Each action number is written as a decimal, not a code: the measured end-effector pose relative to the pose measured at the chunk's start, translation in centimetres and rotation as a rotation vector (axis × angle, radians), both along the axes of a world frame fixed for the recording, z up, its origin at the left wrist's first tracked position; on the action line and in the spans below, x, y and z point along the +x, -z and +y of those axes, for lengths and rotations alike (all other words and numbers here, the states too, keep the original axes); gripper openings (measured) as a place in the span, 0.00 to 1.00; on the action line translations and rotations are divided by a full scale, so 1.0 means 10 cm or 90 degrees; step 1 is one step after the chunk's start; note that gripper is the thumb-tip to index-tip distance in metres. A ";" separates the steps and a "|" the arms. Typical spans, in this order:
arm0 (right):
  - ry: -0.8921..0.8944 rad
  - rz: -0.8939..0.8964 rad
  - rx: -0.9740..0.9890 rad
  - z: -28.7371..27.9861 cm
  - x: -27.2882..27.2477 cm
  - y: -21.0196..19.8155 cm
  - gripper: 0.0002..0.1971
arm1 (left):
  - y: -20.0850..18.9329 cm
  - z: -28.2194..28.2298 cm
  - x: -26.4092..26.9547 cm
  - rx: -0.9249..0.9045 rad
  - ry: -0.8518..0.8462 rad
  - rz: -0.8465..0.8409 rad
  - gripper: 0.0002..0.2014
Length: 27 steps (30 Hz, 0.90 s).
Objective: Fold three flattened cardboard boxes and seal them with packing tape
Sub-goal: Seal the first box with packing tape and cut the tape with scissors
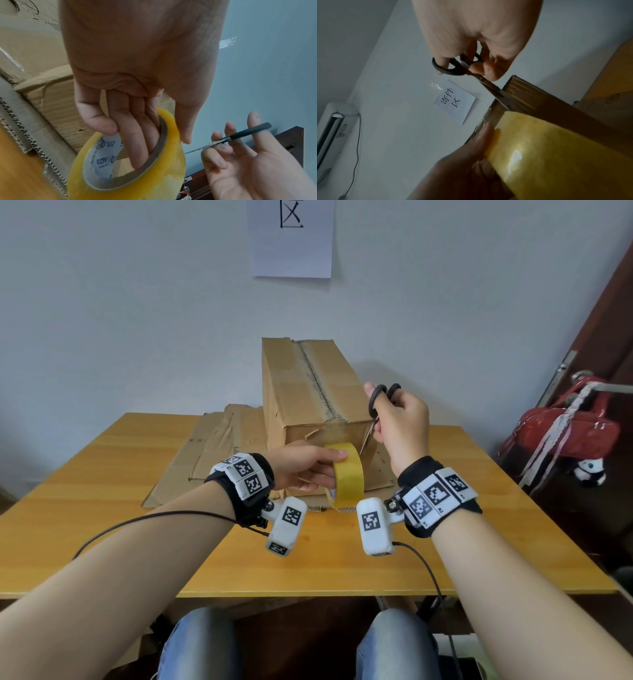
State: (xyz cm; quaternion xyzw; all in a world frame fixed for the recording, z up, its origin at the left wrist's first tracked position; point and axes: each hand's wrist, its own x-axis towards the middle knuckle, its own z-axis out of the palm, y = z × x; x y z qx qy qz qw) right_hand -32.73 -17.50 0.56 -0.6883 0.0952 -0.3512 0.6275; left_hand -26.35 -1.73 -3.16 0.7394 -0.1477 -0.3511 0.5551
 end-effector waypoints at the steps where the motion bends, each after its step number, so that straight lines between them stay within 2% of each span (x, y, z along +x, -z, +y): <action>1: 0.002 0.002 0.001 0.00 0.00 0.00 0.18 | 0.00 0.00 0.01 0.000 -0.001 0.000 0.15; 7: 0.072 0.023 -0.028 0.02 -0.01 -0.04 0.25 | 0.00 0.00 0.01 0.009 -0.001 -0.007 0.15; 16: 0.055 0.058 0.001 0.13 -0.03 -0.02 0.32 | 0.01 0.00 -0.01 0.013 -0.001 0.003 0.16; 20: 0.013 0.072 0.047 0.15 0.03 0.06 0.29 | 0.01 -0.02 -0.03 0.017 0.002 -0.004 0.14; 27: 0.019 0.107 0.099 0.23 0.09 0.16 0.30 | 0.01 -0.02 -0.06 0.021 0.001 -0.004 0.13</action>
